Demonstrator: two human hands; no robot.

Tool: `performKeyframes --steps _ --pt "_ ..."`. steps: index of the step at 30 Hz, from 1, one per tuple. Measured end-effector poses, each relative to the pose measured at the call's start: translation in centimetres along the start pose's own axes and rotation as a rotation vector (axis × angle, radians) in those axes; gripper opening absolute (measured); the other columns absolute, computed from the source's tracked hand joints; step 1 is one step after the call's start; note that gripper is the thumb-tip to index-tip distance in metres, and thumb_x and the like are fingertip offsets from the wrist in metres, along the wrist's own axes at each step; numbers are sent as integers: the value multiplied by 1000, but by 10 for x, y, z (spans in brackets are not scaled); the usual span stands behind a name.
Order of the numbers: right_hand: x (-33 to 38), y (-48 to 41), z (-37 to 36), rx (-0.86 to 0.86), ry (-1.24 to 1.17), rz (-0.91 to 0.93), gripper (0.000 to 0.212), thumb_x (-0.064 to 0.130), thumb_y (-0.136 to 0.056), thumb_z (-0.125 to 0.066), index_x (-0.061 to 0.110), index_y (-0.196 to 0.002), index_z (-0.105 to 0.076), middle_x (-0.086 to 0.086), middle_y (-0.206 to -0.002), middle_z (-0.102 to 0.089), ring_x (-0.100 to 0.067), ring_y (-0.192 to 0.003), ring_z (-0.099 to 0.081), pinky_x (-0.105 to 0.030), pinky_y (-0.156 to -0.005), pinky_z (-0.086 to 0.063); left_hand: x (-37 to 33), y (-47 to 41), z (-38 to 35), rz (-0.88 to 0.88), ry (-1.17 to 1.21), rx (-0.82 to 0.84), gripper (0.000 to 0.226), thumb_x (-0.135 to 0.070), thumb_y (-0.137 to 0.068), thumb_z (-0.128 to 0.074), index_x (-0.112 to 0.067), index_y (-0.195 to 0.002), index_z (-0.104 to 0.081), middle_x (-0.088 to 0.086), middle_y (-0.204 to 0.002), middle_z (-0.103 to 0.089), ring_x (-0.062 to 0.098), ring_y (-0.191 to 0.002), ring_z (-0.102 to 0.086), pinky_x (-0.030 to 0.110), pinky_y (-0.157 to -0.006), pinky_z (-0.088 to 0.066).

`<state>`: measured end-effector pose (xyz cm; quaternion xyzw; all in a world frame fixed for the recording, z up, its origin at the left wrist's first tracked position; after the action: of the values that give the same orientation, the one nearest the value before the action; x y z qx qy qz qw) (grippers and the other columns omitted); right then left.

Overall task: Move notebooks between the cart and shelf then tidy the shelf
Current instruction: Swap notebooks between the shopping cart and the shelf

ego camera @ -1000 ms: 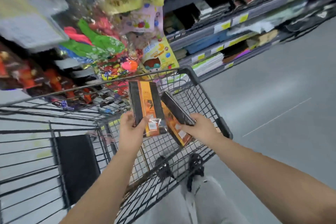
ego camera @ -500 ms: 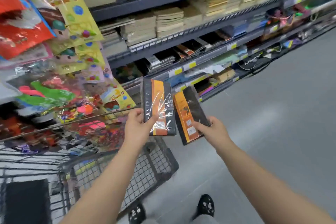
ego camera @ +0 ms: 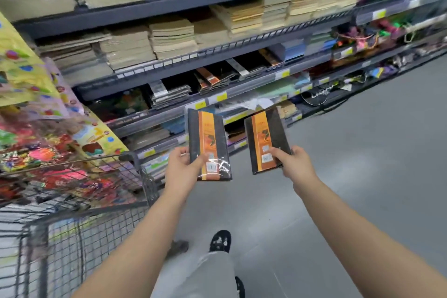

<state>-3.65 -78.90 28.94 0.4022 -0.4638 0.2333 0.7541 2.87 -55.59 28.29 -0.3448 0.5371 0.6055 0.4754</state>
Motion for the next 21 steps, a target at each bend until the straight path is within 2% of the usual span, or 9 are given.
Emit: performKeyframes --steps 4,7,9,13,15,17,21 --pt "4 -48 13 7 -46 -61 13 25 -82 -71 15 -84 -63 -3 -77 -68 -1 -45 -51 -13 -40 -34 -5 -33 -31 43 -2 -17 36 -17 -82 -73 -18 -102 -44 -7 -84 -69 10 -68 -64 27 -68 -48" --pt "19 -90 24 3 -78 -55 13 22 -84 -69 14 -80 -60 -4 -77 -67 -1 -45 -51 -11 -39 -34 -11 -70 -65 59 -24 7 35 -14 -82 -73 -16 -102 -44 -3 -83 -68 12 -67 -65 30 -67 -49" --pt "30 -120 33 -4 -100 -43 18 16 -86 -68 18 -73 -56 -1 -70 -63 3 -38 -50 -10 -36 -34 -18 -93 -89 55 -40 14 34 -13 -82 -72 -13 -103 -45 2 -87 -69 12 -66 -65 27 -62 -48" --pt "47 -180 49 19 -59 -58 15 19 -86 -67 19 -76 -57 -3 -71 -63 -1 -37 -46 -16 -38 -32 -33 -136 -133 50 -75 21 34 -13 -81 -75 -14 -100 -46 8 -93 -70 12 -64 -64 18 -51 -48" --pt "53 -209 59 34 -53 -68 16 20 -86 -67 20 -75 -56 -4 -69 -61 -4 -36 -41 -18 -39 -29 -42 -156 -153 50 -111 50 35 -15 -80 -76 -16 -100 -47 7 -93 -72 17 -70 -69 25 -61 -55" --pt "58 -237 67 45 -63 -93 17 22 -86 -67 20 -76 -55 -4 -70 -61 -9 -43 -39 -21 -43 -28 -53 -173 -172 59 -170 88 35 -18 -79 -76 -16 -100 -48 6 -93 -73 21 -74 -71 37 -72 -56" --pt "67 -294 82 81 -69 -145 14 23 -86 -67 20 -78 -56 -2 -70 -63 -9 -45 -38 -21 -46 -28 -66 -212 -208 102 -278 101 38 -24 -77 -78 -15 -102 -50 0 -92 -72 18 -76 -71 41 -76 -57"
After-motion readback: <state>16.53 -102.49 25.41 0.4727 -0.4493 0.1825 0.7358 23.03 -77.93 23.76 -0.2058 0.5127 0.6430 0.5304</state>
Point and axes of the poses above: each hand's wrist, its own y-axis away from the middle knuckle, its own z-axis out of the back of the hand, x = y × z, the point moved 2 cm from there along -y, towards the middle knuckle
